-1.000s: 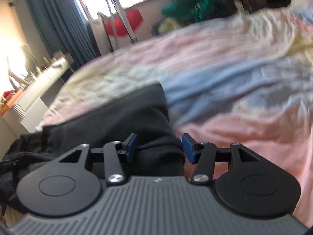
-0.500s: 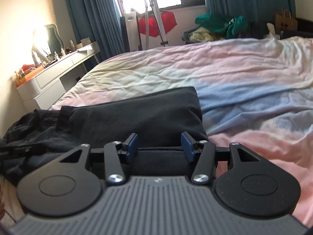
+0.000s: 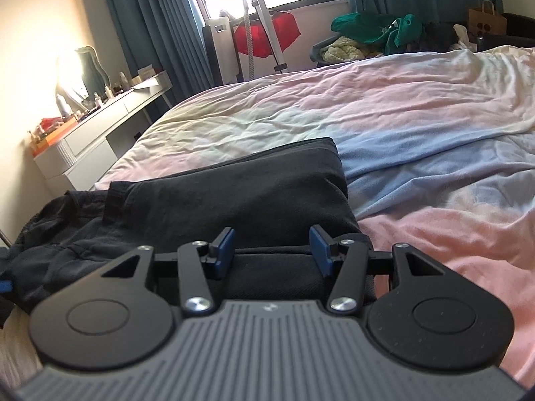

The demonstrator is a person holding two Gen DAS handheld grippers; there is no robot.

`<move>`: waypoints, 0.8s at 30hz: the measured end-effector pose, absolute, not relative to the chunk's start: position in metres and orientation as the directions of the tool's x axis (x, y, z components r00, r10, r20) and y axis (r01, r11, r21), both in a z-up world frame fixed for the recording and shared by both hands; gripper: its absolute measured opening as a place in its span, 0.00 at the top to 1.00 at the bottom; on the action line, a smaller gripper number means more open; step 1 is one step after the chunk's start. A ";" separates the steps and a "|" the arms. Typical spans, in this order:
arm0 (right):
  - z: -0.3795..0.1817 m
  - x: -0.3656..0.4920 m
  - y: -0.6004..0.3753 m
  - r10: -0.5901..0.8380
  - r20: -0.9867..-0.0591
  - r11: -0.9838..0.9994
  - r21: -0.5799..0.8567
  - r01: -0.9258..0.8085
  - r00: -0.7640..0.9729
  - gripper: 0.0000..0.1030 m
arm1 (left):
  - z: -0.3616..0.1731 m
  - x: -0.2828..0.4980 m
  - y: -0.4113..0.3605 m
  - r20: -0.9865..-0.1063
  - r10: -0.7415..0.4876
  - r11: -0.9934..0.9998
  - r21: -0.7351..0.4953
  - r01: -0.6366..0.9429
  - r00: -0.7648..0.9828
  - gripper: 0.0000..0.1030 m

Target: Fold clothes

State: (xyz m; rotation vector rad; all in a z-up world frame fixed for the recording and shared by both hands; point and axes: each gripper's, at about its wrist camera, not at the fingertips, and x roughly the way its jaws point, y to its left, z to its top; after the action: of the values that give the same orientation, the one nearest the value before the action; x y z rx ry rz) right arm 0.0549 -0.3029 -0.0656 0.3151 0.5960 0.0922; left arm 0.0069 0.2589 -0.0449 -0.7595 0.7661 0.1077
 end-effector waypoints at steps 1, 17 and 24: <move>-0.065 0.054 -0.304 0.176 -0.536 0.947 0.322 0.007 0.826 0.49 | -0.050 0.004 0.270 -0.653 -0.168 0.678 -0.620 -0.394 0.738 0.08; -0.054 0.047 -0.281 0.185 -0.486 0.968 0.240 -0.073 0.854 0.48 | -0.099 0.033 0.334 -0.645 -0.007 0.417 -0.697 -0.584 0.764 0.28; -0.074 0.059 -0.251 0.255 -0.581 0.966 0.194 -0.173 0.773 0.50 | -0.092 0.042 0.327 -0.606 0.051 0.494 -0.675 -0.548 0.794 0.71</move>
State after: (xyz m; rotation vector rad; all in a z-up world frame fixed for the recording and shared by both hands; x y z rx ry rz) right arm 0.0591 -0.2511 -0.0744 0.1318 0.6472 0.2330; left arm 0.0419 0.3271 -0.0921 -0.9975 0.5631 0.3869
